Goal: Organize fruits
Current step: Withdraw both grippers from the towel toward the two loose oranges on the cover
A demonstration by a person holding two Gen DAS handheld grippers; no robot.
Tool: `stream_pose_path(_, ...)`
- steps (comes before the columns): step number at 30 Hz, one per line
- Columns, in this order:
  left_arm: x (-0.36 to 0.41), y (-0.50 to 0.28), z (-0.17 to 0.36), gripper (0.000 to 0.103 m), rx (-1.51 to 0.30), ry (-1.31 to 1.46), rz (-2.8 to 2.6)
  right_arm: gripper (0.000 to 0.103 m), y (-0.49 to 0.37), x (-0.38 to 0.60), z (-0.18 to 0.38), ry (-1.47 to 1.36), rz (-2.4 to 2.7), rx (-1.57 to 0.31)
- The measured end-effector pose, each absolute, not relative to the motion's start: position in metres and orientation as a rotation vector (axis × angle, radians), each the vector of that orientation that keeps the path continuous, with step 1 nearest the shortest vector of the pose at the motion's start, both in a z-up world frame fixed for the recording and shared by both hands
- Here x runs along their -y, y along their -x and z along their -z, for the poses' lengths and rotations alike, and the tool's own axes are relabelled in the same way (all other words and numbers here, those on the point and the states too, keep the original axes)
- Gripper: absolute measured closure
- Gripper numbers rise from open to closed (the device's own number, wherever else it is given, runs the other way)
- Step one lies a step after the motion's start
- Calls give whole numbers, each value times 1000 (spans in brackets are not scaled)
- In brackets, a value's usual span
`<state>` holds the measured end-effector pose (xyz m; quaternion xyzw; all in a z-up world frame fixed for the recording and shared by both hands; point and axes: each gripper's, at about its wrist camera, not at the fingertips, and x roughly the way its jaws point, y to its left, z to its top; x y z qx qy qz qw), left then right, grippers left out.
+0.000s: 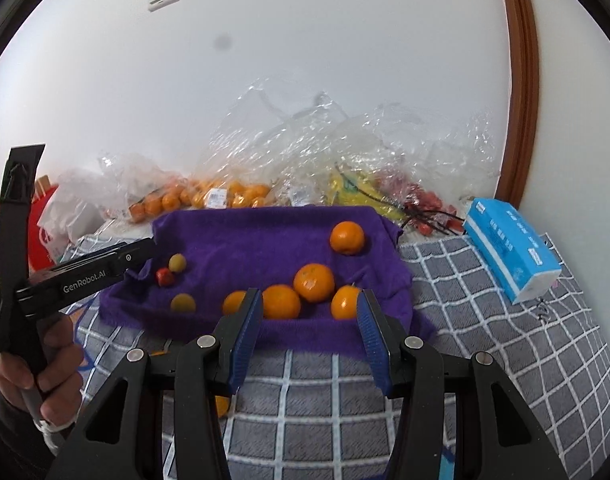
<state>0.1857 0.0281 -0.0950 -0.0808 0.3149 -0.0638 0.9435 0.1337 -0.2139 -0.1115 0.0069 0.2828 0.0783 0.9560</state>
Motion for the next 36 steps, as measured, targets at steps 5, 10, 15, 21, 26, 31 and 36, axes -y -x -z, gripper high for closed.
stream_pose_path(5,-32,-159,98,60,-674,117,116,54,-124,213,120,-52,-182,-603)
stream_pose_path(10,-33,-135,103,60,-699,80,109,54,-115,214,124,-85,-218,-673)
stream_pose_path(15,-29,-117,112,60,-727,44,101,56,-101,214,126,-85,-223,-689)
stream_pose_path(21,-31,-96,111,60,-729,88,118,56,-78,220,123,-101,-186,-637)
stream_pose_path(26,-36,-85,115,60,-743,86,90,56,-73,216,132,-71,-196,-629)
stream_pose_path(31,-49,-87,123,60,-794,124,86,56,-73,205,142,-26,-185,-639)
stream_pose_path(36,-62,-91,128,60,-803,103,40,56,-79,192,150,-22,-232,-695)
